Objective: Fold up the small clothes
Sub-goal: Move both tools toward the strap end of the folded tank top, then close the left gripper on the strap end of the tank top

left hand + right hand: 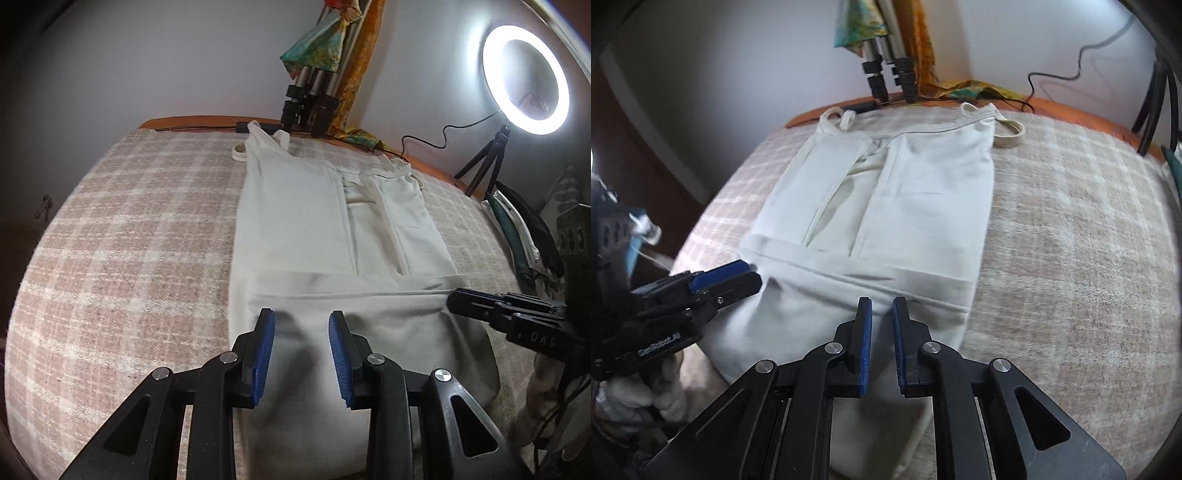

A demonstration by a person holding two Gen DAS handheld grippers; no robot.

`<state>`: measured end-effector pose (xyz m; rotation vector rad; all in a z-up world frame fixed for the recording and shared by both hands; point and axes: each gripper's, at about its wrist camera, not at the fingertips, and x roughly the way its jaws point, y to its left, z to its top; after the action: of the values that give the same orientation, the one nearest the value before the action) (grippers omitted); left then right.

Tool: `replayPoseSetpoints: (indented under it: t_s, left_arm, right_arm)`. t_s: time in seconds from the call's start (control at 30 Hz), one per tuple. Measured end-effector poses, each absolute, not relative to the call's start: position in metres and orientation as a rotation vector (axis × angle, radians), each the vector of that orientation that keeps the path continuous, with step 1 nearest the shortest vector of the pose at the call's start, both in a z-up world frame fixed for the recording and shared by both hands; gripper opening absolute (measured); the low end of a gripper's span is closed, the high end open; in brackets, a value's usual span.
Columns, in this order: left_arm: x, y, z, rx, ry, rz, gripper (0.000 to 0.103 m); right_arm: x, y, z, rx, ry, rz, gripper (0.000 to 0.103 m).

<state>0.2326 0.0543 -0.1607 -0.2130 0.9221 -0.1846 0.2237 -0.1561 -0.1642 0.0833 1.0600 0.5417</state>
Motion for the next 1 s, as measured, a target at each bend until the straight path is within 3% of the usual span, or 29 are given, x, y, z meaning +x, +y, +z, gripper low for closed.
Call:
replayPoseSetpoints:
  t_s: [0.1, 0.2, 0.43, 0.53, 1.0]
  left_arm:
    - [0.238, 0.070, -0.159, -0.256, 0.916, -0.159, 0.035]
    - [0.244, 0.082, -0.153, -0.301, 0.889, -0.152, 0.040]
    - [0.263, 0.088, -0.139, -0.356, 0.845, -0.188, 0.052]
    - [0.278, 0.091, -0.142, -0.402, 0.869, -0.232, 0.059]
    - [0.362, 0.108, -0.176, -0.553, 0.946, -0.278, 0.059]
  right_arm:
    - [0.230, -0.173, -0.156, 0.084, 1.051, 0.478, 0.014]
    - [0.238, -0.187, -0.146, 0.115, 1.021, 0.442, 0.033]
    - [0.269, -0.205, -0.137, 0.215, 1.002, 0.465, 0.035]
    - [0.288, -0.207, -0.142, 0.268, 1.027, 0.496, 0.049]
    - [0.359, -0.209, -0.176, 0.429, 1.052, 0.594, 0.051]
